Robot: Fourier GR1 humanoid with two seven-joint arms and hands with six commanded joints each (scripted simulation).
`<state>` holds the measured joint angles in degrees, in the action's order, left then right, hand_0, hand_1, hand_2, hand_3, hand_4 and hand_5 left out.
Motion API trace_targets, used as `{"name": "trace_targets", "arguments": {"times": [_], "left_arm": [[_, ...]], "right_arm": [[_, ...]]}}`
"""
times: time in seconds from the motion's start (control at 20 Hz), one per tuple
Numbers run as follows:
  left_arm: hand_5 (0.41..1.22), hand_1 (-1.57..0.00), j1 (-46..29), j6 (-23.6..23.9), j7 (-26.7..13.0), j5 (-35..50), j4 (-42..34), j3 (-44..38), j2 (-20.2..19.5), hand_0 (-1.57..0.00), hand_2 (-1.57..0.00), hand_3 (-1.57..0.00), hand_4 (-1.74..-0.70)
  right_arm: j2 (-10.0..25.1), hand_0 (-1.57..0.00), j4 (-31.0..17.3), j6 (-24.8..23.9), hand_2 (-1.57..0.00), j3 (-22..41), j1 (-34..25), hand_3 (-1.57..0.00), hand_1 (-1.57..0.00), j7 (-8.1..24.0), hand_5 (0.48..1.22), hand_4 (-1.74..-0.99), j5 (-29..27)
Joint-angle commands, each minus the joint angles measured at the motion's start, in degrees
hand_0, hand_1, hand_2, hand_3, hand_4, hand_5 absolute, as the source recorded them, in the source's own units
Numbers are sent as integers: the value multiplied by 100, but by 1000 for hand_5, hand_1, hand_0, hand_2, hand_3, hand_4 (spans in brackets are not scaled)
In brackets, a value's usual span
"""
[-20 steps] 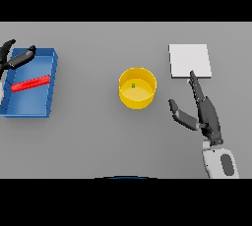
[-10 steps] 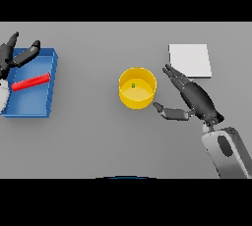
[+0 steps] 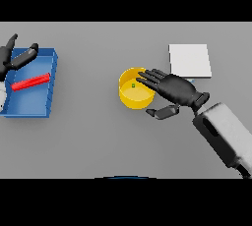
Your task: Pick up the red beaker and tilt it to pour out 1 green nut into yellow bowl. Pick up the yellow bowl and place it on the metallic measuring scale.
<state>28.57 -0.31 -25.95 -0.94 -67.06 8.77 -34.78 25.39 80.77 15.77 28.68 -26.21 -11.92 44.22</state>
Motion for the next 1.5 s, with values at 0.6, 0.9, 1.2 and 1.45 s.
{"name": "trace_targets", "arguments": {"times": [0.6, 0.9, 1.2, 1.45], "left_arm": [[706, 1, 33, -13, -12, -18, 52, -35, -46, 1, 1, 1, -801], [713, 1, -11, -63, -31, -44, 37, -32, -131, 1, 1, 1, -789], [710, 1, 78, -86, 112, -73, 186, -19, -88, 1, 1, 1, -788], [711, 1, 75, -48, 76, -128, 137, 14, -101, 1, 1, 1, -784]], "right_arm": [[-427, 1, -1571, 826, 1, 955, -1290, 1, 1, -311, 673, -1177, 562], [-610, 1, -2043, 843, -9, 1023, -1475, -41, 1, -200, 732, -1209, 634], [-602, -857, -2045, 753, -789, 1072, -1431, -679, -826, -422, 1052, -1492, 620], [-514, -1337, -1874, 1031, -1246, 1099, -1456, -1066, -1327, -313, 1166, -1658, 517]]}}
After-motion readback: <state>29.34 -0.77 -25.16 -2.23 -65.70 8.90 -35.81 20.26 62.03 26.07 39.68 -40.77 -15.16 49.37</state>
